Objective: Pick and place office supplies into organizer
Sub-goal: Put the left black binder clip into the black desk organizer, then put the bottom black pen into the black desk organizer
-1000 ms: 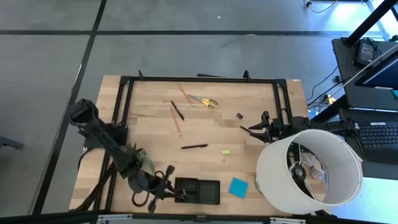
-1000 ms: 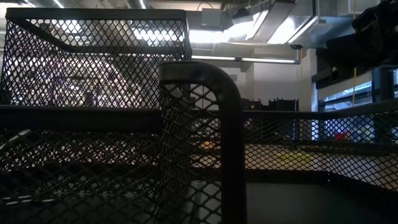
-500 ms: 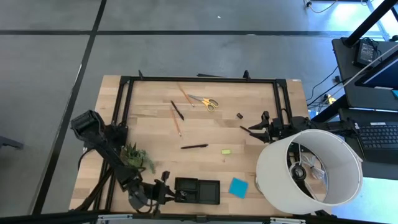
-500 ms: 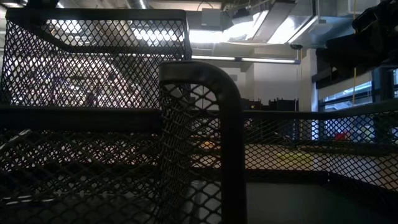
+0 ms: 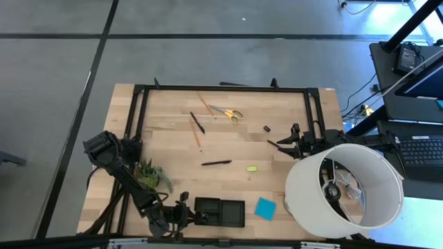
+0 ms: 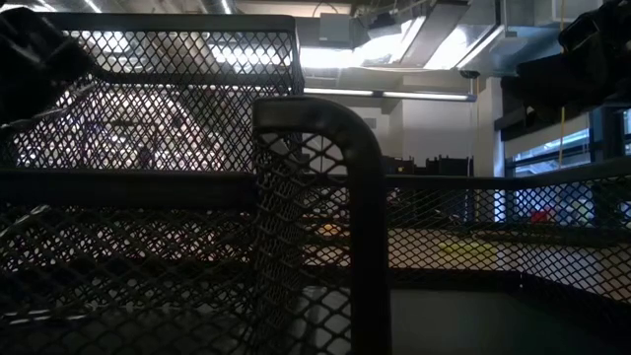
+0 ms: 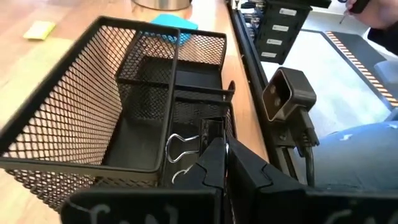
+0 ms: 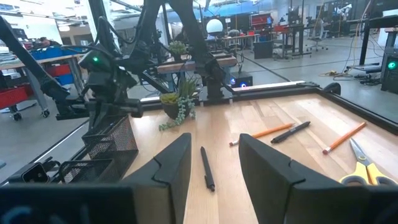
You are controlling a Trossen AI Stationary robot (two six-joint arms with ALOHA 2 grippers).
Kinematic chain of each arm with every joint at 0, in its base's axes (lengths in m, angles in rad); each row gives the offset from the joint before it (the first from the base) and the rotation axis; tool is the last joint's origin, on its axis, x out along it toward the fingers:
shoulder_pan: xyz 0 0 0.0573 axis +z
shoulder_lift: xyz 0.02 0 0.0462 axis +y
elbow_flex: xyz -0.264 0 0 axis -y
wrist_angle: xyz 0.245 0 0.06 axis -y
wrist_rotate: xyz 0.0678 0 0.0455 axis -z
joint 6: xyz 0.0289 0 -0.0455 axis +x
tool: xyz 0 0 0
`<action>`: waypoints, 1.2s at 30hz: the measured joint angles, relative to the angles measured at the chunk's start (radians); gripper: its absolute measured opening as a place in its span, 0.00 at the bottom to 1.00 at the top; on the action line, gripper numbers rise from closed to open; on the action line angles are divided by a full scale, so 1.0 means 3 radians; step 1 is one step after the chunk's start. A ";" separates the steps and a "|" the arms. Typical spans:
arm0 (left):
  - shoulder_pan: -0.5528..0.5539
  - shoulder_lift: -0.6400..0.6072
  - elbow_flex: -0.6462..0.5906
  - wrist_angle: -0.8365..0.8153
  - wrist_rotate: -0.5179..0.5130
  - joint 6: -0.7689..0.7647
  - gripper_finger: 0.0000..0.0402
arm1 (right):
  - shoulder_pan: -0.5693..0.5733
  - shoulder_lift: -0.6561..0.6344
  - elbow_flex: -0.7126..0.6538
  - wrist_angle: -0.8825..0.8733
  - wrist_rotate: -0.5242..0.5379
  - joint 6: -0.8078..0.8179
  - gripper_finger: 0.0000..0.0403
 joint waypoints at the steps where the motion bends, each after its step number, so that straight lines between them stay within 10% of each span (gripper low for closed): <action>1: 0.0000 0.0000 0.0000 -0.0010 0.0026 0.0000 0.01 | 0.0000 0.0000 0.0000 -0.0001 -0.0001 0.0000 0.34; 36: 0.0011 -0.0313 -0.0003 -0.0498 0.0204 -0.0302 0.13 | -0.0001 0.0000 0.0000 -0.0002 -0.0001 -0.0004 0.34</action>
